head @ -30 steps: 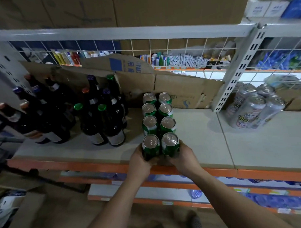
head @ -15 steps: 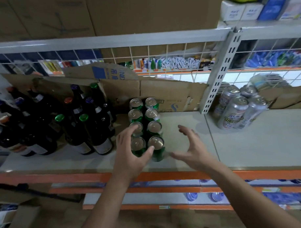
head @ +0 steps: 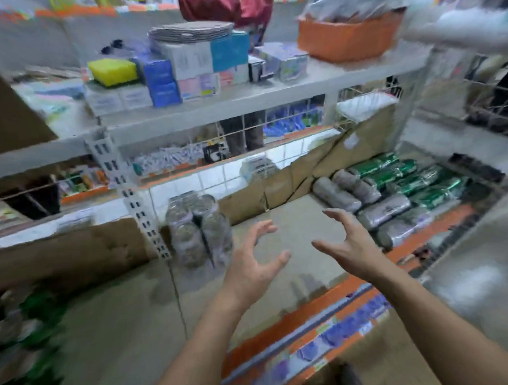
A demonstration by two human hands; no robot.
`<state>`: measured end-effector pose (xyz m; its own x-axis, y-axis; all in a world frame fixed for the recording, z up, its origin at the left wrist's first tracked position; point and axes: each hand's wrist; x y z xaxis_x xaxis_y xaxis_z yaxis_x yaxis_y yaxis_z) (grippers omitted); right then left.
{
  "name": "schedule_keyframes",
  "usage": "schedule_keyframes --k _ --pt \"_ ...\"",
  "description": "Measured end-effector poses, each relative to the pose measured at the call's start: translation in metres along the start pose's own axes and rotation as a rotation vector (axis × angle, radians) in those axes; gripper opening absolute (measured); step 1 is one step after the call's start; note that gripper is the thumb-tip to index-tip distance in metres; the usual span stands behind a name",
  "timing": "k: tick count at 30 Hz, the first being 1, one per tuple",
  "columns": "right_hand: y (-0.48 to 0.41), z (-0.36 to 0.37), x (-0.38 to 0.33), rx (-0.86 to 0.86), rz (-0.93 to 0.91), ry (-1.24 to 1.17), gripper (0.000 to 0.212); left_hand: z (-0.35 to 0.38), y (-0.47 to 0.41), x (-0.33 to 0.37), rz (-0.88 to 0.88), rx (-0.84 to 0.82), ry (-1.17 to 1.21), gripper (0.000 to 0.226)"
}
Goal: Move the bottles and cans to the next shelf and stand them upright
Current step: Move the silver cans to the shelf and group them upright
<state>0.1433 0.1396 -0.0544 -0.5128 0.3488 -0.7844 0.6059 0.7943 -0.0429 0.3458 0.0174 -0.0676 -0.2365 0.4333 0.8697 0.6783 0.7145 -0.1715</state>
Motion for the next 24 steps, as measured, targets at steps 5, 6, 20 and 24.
schedule_keyframes --k 5,6,20,24 --pt "-0.083 -0.11 0.111 0.068 0.146 0.018 0.064 0.141 -0.108 0.033 -0.071 -0.044 -0.004 0.047" --pt "-0.096 -0.127 0.131 0.071 0.175 0.028 0.063 0.165 -0.128 0.038 -0.091 -0.06 -0.009 0.049" --pt "-0.169 -0.236 0.283 0.096 0.605 0.102 0.073 0.342 -0.254 0.093 -0.299 -0.366 -0.213 0.06" --pt "-0.155 -0.221 0.276 0.017 0.636 0.004 0.091 0.357 -0.262 0.094 -0.277 -0.437 -0.484 0.056"
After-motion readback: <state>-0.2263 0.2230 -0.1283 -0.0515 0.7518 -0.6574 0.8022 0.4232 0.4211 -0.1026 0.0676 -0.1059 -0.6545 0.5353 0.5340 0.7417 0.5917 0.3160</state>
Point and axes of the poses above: each hand's wrist, its own y-axis away from the middle knuckle, its own z-axis out of the palm, x = y × z, and after that the axes turned 5 degrees about -y, right-handed
